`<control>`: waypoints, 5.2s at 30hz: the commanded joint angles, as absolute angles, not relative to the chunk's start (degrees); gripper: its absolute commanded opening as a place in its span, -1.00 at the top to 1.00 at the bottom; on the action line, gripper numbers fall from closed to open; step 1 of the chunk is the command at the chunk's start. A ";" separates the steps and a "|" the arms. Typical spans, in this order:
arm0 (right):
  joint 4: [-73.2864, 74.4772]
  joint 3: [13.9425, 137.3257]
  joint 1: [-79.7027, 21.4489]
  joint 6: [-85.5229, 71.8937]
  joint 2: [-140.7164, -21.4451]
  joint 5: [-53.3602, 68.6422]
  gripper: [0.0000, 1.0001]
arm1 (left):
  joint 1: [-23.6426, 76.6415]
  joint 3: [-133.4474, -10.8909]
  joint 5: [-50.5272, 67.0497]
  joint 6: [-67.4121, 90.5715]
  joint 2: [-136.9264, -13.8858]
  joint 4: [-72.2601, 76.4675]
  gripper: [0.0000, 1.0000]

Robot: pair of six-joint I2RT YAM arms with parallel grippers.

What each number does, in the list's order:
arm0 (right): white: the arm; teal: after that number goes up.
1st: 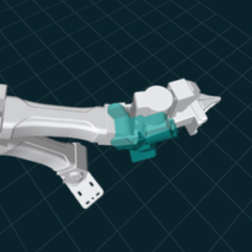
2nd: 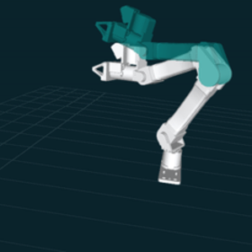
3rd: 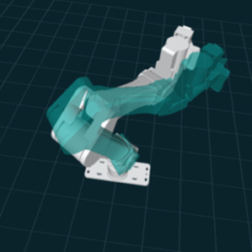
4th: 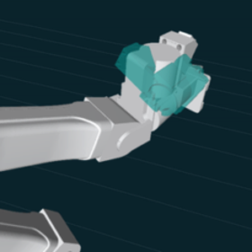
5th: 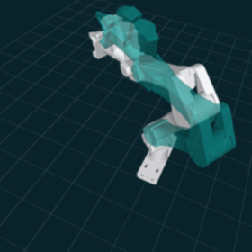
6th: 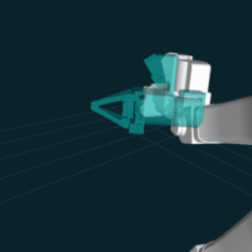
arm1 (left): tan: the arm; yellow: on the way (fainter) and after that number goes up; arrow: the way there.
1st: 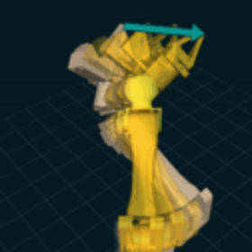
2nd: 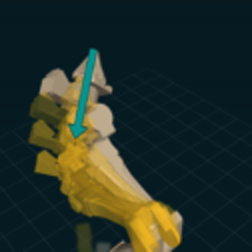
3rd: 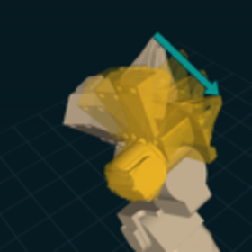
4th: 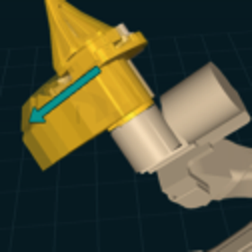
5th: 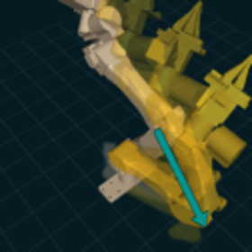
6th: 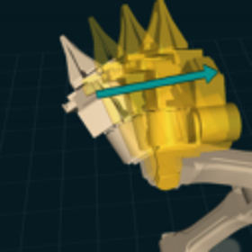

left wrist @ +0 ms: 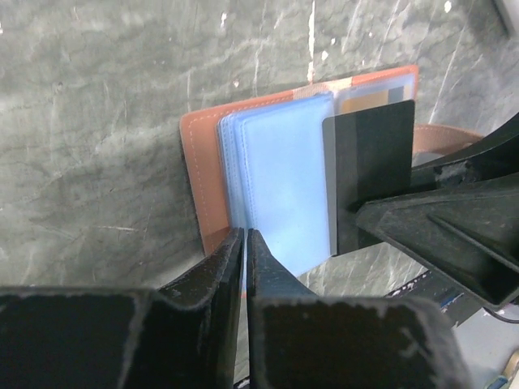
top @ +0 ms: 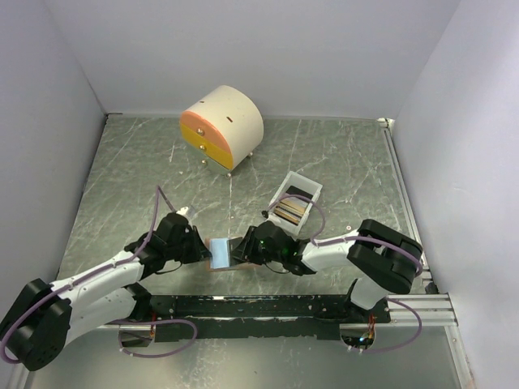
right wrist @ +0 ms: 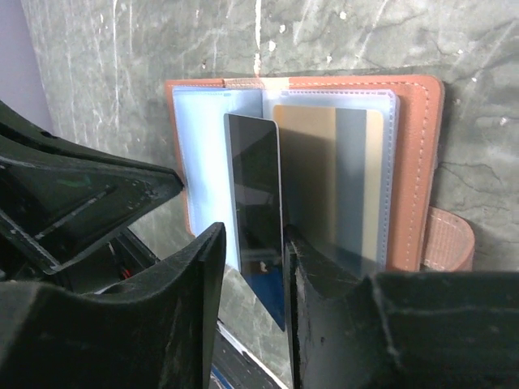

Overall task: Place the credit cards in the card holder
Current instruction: Insert the credit card into the card holder.

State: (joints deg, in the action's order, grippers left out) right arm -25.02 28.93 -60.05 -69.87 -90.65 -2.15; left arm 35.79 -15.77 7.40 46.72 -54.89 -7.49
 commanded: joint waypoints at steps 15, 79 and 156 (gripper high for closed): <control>-24.61 25.61 -59.94 -72.57 -91.19 -2.27 0.51 | 35.93 -15.68 5.82 46.23 -54.87 -8.93 0.71; -14.76 31.72 -59.13 -67.21 -92.24 -4.05 0.33 | 36.21 -12.86 7.63 46.71 -56.87 -6.28 0.75; 4.40 48.88 -65.87 -54.81 -95.49 -10.91 0.22 | 36.60 -12.63 7.81 46.68 -59.04 -3.82 0.76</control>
